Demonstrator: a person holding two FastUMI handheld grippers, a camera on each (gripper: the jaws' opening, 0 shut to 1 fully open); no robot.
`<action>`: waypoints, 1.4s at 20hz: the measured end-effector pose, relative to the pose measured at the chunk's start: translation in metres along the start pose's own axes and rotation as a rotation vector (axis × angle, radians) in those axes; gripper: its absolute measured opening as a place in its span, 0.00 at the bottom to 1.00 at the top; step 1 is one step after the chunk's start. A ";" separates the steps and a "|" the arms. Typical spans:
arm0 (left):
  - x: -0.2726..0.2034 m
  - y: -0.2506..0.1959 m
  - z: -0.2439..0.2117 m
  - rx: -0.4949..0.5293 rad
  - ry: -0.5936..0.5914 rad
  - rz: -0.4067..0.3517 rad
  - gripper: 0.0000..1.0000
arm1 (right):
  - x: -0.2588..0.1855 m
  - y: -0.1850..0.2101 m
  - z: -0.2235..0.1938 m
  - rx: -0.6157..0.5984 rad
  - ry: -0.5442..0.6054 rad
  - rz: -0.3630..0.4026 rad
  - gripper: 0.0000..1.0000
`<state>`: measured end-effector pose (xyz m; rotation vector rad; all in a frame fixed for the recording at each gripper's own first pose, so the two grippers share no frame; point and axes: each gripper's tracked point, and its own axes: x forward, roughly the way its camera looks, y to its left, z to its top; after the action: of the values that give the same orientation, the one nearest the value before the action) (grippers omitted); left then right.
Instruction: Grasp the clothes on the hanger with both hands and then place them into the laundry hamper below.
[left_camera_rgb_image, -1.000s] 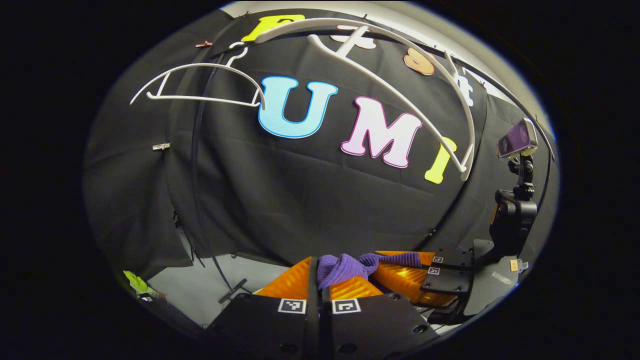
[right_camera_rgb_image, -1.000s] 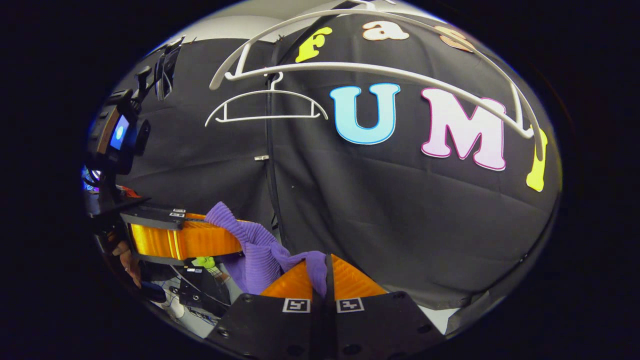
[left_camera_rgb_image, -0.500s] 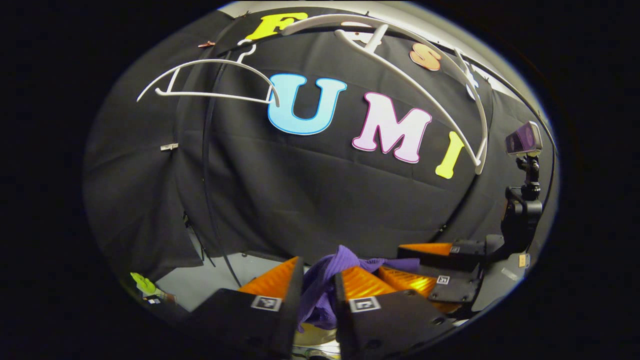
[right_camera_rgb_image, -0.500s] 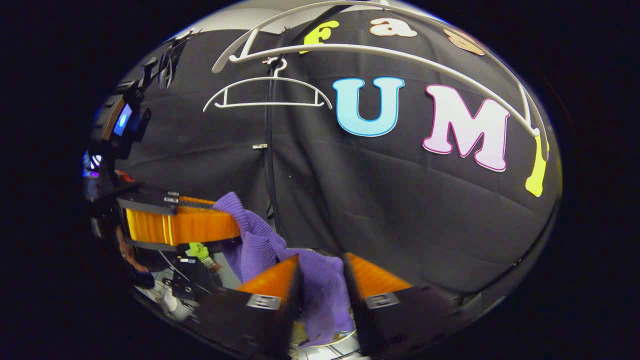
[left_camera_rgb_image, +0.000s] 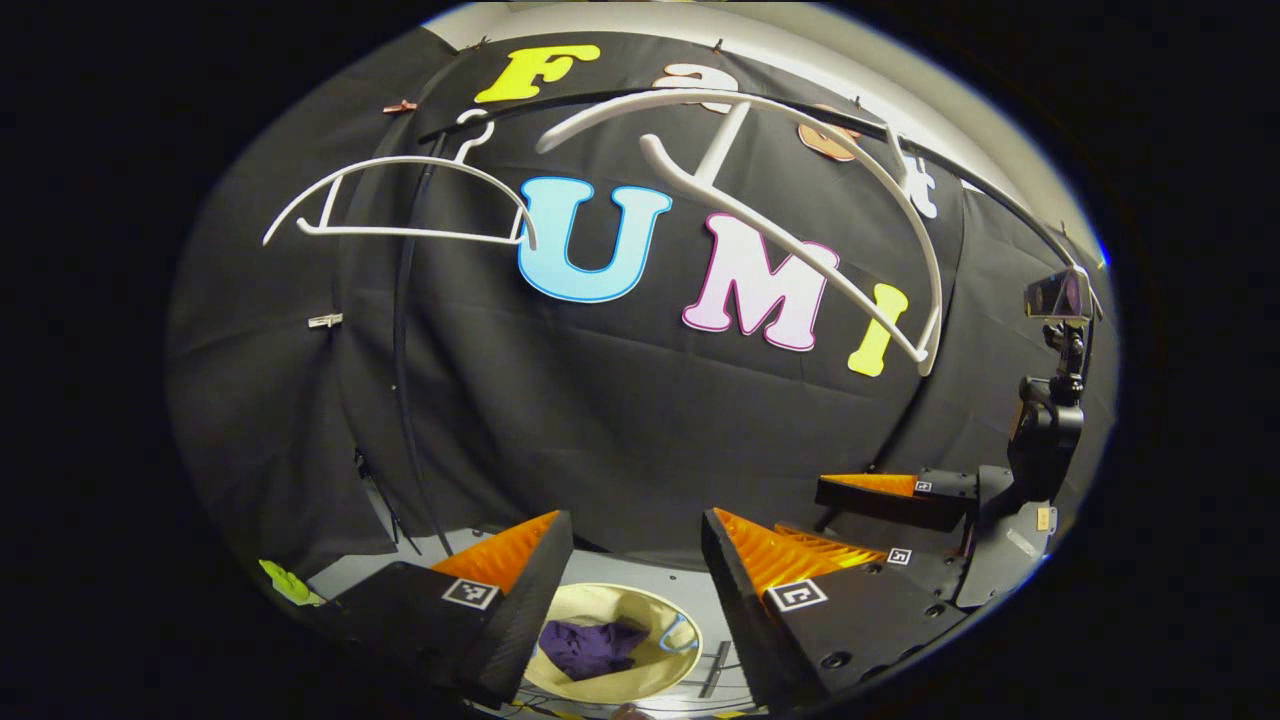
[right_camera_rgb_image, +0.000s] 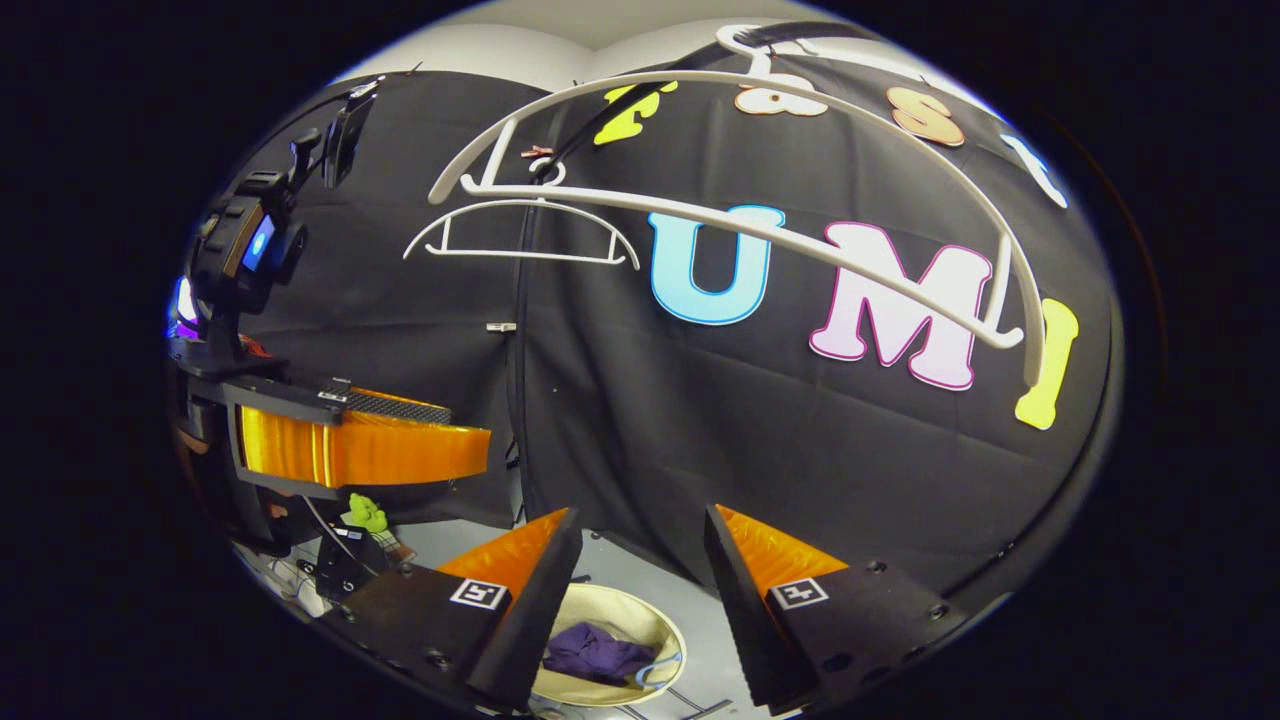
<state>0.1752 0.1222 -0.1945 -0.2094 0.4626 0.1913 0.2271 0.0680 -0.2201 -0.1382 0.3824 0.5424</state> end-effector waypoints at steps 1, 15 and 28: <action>-0.004 -0.001 0.001 -0.001 -0.005 -0.007 0.82 | -0.003 0.001 0.000 -0.001 -0.004 -0.005 0.80; -0.174 -0.051 0.087 0.158 -0.284 -0.303 0.95 | -0.179 0.032 0.121 0.094 -0.328 -0.435 0.98; -0.266 -0.057 0.094 0.204 -0.415 -0.356 0.95 | -0.252 0.101 0.136 0.088 -0.407 -0.512 0.99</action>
<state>-0.0050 0.0541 0.0192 -0.0458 0.0262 -0.1615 0.0188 0.0647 0.0005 -0.0349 -0.0330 0.0406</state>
